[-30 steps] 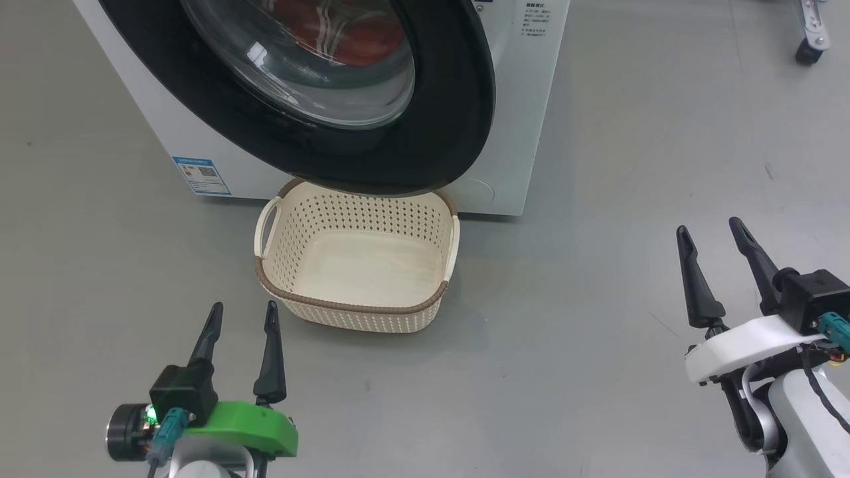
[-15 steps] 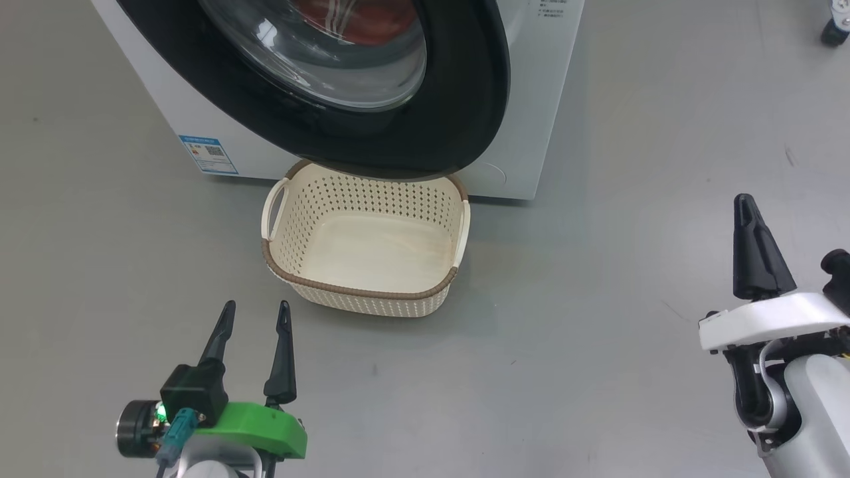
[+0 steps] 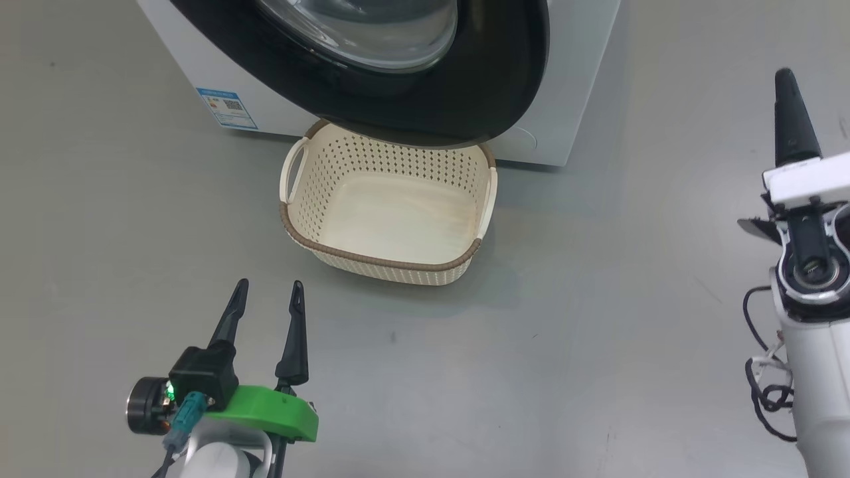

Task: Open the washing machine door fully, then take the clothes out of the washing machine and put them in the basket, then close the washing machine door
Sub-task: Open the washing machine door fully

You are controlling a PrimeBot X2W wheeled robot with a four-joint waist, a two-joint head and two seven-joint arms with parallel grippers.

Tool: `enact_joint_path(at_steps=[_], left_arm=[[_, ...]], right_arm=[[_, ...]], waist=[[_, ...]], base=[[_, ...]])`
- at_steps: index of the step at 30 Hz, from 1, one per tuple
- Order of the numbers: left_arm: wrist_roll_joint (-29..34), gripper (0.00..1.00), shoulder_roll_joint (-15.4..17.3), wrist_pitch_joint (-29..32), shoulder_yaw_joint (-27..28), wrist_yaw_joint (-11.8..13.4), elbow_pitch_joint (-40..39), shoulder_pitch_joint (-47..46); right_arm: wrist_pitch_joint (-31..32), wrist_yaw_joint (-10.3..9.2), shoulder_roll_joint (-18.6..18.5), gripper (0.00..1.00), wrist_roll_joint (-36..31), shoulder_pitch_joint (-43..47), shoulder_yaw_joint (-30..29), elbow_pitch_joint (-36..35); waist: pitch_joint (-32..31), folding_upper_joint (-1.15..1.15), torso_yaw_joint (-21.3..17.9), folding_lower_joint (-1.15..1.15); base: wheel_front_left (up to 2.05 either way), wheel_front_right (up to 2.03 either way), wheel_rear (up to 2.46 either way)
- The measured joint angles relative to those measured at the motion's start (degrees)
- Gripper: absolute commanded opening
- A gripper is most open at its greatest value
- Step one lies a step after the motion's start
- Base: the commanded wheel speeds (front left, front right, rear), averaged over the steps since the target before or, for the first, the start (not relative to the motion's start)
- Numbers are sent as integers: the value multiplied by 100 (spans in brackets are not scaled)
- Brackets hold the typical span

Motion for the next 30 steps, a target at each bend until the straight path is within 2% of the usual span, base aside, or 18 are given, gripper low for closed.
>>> enact_joint_path(at_steps=[11,21,30], left_arm=[[-219,100,-2,0,-212,-1,-24,-299],[-364,100,-7,0,-386,-1,-33,-459],[-502,100,-8,0,-444,-1,-29,-549]], right_arm=[[1350,-364,-46,0,1025,-1415,-238,488],[2030,-413,-131,0,1383,-2441,-379,1224],[2442,-414,-70,0,1631,-2964,-410,2006]], waist=[[415,0,346,0],[712,0,706,0],[859,0,951,0]], base=[[0,0,0],[0,0,0],[0,0,0]])
